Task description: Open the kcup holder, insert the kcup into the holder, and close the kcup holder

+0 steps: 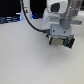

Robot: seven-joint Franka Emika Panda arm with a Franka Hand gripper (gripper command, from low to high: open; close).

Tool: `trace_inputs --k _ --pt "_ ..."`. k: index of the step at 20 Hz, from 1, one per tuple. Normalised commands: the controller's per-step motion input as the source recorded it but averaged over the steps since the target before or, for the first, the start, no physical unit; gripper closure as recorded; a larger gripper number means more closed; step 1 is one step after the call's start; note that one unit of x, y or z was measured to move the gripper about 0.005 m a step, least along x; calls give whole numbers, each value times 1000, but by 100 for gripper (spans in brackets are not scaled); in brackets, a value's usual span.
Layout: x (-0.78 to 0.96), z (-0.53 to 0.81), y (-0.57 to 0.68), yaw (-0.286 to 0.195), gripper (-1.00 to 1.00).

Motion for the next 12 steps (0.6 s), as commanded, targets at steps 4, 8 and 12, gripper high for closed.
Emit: trace_inputs --k 4,8,12 --pt "-405 11 450 121 -100" --pt "-304 17 521 116 -100" --pt "-400 34 577 96 -100"
